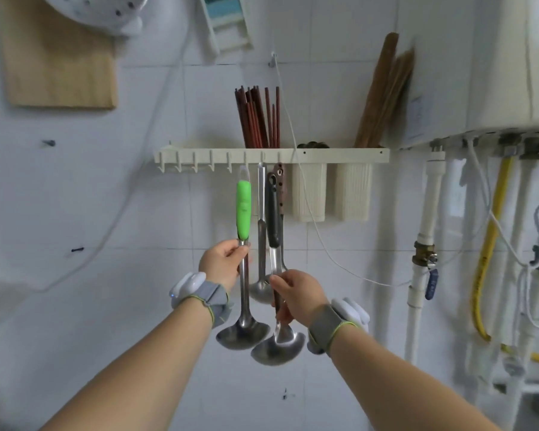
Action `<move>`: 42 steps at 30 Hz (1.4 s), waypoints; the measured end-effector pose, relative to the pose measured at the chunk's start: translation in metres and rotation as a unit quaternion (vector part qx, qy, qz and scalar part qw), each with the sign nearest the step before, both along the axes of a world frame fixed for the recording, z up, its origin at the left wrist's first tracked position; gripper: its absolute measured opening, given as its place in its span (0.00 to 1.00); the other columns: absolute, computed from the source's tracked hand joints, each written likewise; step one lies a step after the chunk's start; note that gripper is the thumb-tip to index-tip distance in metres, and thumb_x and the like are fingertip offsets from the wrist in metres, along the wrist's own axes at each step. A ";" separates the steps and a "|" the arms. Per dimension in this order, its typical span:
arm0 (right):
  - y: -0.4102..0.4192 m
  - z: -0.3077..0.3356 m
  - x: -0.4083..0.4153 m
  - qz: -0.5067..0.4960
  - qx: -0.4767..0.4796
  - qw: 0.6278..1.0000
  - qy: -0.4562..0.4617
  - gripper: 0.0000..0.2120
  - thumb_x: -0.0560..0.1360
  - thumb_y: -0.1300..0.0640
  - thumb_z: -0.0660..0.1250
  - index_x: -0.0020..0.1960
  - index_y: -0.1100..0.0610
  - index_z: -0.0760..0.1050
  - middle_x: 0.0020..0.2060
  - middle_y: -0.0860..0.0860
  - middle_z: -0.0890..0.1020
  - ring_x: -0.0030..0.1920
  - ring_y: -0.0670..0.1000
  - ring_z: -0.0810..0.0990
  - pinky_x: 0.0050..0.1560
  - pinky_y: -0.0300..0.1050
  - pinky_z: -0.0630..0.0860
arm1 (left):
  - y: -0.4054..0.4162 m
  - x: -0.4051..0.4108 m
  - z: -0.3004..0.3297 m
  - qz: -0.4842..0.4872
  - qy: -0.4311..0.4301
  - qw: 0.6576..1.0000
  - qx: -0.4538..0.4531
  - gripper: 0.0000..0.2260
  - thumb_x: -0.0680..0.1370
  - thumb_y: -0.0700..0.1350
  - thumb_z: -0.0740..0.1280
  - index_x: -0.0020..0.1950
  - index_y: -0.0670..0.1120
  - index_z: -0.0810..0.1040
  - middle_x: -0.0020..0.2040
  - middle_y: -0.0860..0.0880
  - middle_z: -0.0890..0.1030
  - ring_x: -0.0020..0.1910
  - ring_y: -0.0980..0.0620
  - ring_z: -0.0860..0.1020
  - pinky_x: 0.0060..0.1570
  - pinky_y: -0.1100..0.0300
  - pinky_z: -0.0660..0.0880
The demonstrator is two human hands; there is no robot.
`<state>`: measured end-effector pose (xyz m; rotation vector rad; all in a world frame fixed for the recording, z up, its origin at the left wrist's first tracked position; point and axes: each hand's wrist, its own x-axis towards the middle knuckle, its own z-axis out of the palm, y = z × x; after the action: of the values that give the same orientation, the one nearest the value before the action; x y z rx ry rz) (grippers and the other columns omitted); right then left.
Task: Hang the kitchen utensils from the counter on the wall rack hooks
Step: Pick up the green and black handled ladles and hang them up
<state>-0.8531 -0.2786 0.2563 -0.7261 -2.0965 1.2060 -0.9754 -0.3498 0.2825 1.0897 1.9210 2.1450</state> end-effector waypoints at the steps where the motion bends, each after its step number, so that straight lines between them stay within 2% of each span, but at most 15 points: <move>1: -0.001 0.003 -0.010 -0.004 0.004 1.000 -0.006 0.11 0.77 0.49 0.60 0.48 0.56 0.75 0.28 0.51 0.79 0.22 0.45 0.76 0.29 0.37 0.79 | -0.001 -0.009 0.002 0.000 -0.007 1.000 0.003 0.04 0.75 0.40 0.64 0.45 0.45 0.79 0.31 0.49 0.79 0.21 0.66 0.75 0.19 0.74 0.66; 4: 0.000 0.010 -0.030 -0.004 0.011 1.000 -0.015 0.12 0.77 0.49 0.60 0.47 0.57 0.74 0.27 0.50 0.78 0.20 0.45 0.76 0.31 0.38 0.80 | -0.002 -0.024 0.005 -0.005 -0.008 1.000 0.010 0.05 0.75 0.39 0.64 0.46 0.44 0.79 0.32 0.48 0.79 0.20 0.66 0.75 0.19 0.74 0.66; 7: 0.002 0.016 -0.053 -0.002 0.015 1.000 -0.015 0.11 0.77 0.48 0.60 0.42 0.55 0.72 0.28 0.50 0.78 0.15 0.42 0.74 0.24 0.36 0.77 | -0.003 -0.041 0.008 -0.003 -0.003 1.000 0.012 0.05 0.75 0.39 0.64 0.46 0.44 0.79 0.32 0.49 0.79 0.20 0.66 0.75 0.19 0.75 0.66; 11: 0.006 0.022 -0.073 -0.006 -0.012 1.000 0.007 0.13 0.77 0.48 0.60 0.36 0.52 0.71 0.30 0.52 0.79 0.20 0.46 0.75 0.28 0.42 0.79 | -0.001 -0.058 0.012 0.005 0.009 1.000 0.002 0.05 0.75 0.40 0.64 0.46 0.43 0.80 0.31 0.48 0.79 0.21 0.63 0.75 0.20 0.75 0.66; 14: 0.010 0.027 -0.082 -0.014 -0.003 1.000 0.004 0.14 0.78 0.49 0.60 0.35 0.52 0.70 0.31 0.52 0.80 0.18 0.45 0.74 0.26 0.39 0.78 | 0.001 -0.068 0.013 0.005 0.015 1.000 0.001 0.05 0.75 0.40 0.64 0.45 0.44 0.80 0.31 0.49 0.79 0.22 0.65 0.76 0.21 0.74 0.68; 16: 0.012 0.030 -0.088 -0.022 -0.001 1.000 -0.001 0.14 0.78 0.49 0.60 0.35 0.52 0.70 0.30 0.52 0.80 0.19 0.45 0.74 0.26 0.39 0.77 | 0.002 -0.075 0.013 0.007 0.021 1.000 -0.010 0.06 0.75 0.40 0.64 0.47 0.44 0.80 0.31 0.49 0.79 0.26 0.62 0.77 0.23 0.71 0.68; 24: 0.023 0.029 -0.098 -0.035 -0.020 0.999 -0.021 0.15 0.78 0.49 0.59 0.35 0.55 0.70 0.30 0.53 0.78 0.21 0.47 0.74 0.21 0.37 0.75 | 0.013 -0.088 0.012 0.002 0.041 0.998 -0.039 0.08 0.75 0.40 0.63 0.50 0.41 0.80 0.31 0.50 0.79 0.29 0.56 0.76 0.21 0.72 0.67; 29: 0.026 0.019 -0.101 -0.043 -0.025 0.999 -0.006 0.13 0.77 0.49 0.60 0.36 0.53 0.71 0.31 0.53 0.80 0.17 0.45 0.74 0.21 0.37 0.75 | 0.019 -0.092 0.016 -0.005 0.030 0.999 -0.029 0.08 0.76 0.39 0.63 0.51 0.39 0.79 0.33 0.45 0.79 0.22 0.63 0.75 0.20 0.74 0.66; 32: 0.026 0.020 -0.100 -0.037 -0.017 0.999 -0.015 0.11 0.77 0.50 0.60 0.38 0.52 0.71 0.31 0.52 0.80 0.18 0.44 0.75 0.24 0.37 0.78 | 0.020 -0.095 0.019 -0.009 0.024 0.999 -0.023 0.09 0.76 0.39 0.62 0.52 0.39 0.79 0.32 0.48 0.78 0.22 0.62 0.76 0.19 0.75 0.66; 35: 0.026 0.022 -0.098 -0.028 -0.024 0.999 -0.018 0.08 0.77 0.51 0.60 0.41 0.53 0.71 0.31 0.51 0.80 0.20 0.45 0.76 0.25 0.38 0.78 | 0.024 -0.097 0.022 -0.016 0.014 1.000 -0.023 0.09 0.76 0.39 0.63 0.52 0.40 0.79 0.32 0.48 0.79 0.22 0.66 0.76 0.19 0.75 0.67; 37: 0.026 0.023 -0.097 -0.023 -0.029 0.999 -0.017 0.09 0.78 0.53 0.60 0.41 0.54 0.72 0.32 0.52 0.80 0.22 0.46 0.76 0.26 0.38 0.77 | 0.026 -0.099 0.023 -0.021 0.003 0.999 -0.025 0.09 0.76 0.39 0.63 0.52 0.40 0.79 0.32 0.49 0.78 0.26 0.62 0.78 0.19 0.75 0.67; 40: 0.025 0.024 -0.095 -0.026 -0.033 0.999 -0.018 0.10 0.77 0.55 0.61 0.41 0.57 0.75 0.34 0.54 0.80 0.23 0.48 0.75 0.26 0.39 0.77 | 0.029 -0.100 0.023 -0.024 -0.002 0.999 -0.023 0.09 0.76 0.40 0.63 0.53 0.40 0.80 0.32 0.49 0.78 0.35 0.51 0.79 0.19 0.75 0.67; 42: 0.026 0.025 -0.095 -0.028 -0.034 0.999 -0.019 0.10 0.77 0.55 0.61 0.42 0.59 0.75 0.32 0.54 0.79 0.23 0.49 0.75 0.27 0.40 0.77 | 0.032 -0.100 0.021 -0.028 -0.001 0.999 -0.027 0.09 0.76 0.40 0.63 0.53 0.40 0.79 0.32 0.49 0.78 0.34 0.53 0.78 0.19 0.75 0.67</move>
<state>-0.9482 -0.2530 0.2811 -0.8394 -2.0594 1.2475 -1.0756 -0.3179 0.3040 1.1165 1.9111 2.0531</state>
